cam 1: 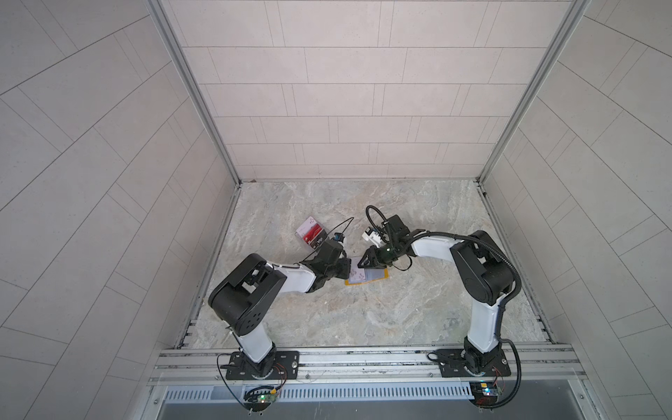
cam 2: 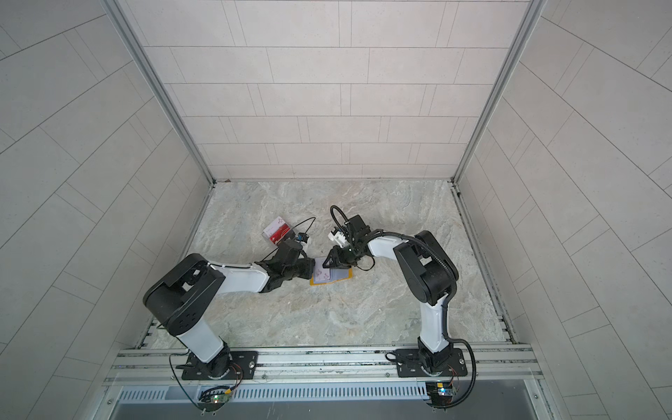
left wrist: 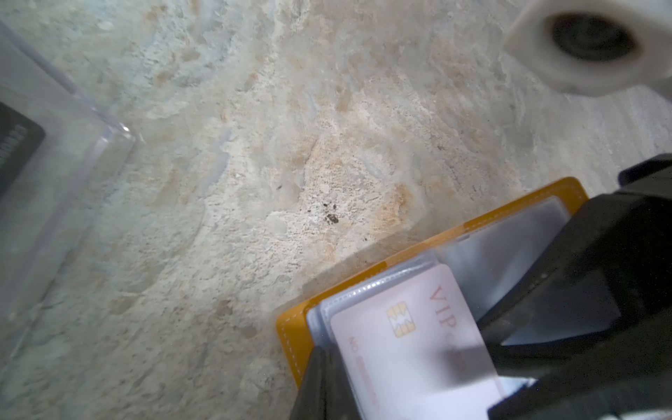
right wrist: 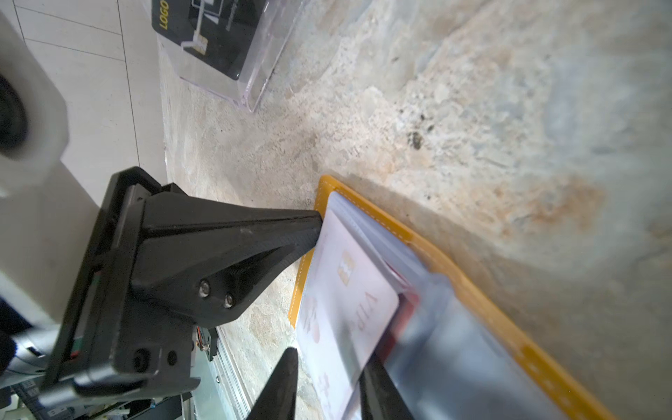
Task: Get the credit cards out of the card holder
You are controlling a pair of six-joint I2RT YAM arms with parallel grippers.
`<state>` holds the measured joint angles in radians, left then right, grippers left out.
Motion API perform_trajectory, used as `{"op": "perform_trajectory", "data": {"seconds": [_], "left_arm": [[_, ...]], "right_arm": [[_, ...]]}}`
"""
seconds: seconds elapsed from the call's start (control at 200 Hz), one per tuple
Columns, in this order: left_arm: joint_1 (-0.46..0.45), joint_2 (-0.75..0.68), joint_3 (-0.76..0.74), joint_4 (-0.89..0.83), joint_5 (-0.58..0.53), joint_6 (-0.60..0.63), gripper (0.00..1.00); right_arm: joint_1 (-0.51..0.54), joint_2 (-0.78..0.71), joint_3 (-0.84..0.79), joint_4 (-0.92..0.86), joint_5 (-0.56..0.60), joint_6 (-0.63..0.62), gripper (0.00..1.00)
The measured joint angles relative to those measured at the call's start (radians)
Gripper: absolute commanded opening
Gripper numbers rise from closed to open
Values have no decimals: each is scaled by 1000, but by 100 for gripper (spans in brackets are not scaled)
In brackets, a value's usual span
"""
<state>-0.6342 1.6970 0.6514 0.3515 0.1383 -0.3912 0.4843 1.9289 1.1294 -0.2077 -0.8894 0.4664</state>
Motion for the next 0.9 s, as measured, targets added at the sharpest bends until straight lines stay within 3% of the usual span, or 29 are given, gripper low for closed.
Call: {"op": "perform_trajectory", "data": {"seconds": [0.335,0.901], "left_arm": [[0,6,0,12,5,0,0],[0,6,-7,26,5,0,0]], "right_arm": [[-1,-6,7,-19,-33,-4,32],[-7,3,-42,175,-58,171,31]]}}
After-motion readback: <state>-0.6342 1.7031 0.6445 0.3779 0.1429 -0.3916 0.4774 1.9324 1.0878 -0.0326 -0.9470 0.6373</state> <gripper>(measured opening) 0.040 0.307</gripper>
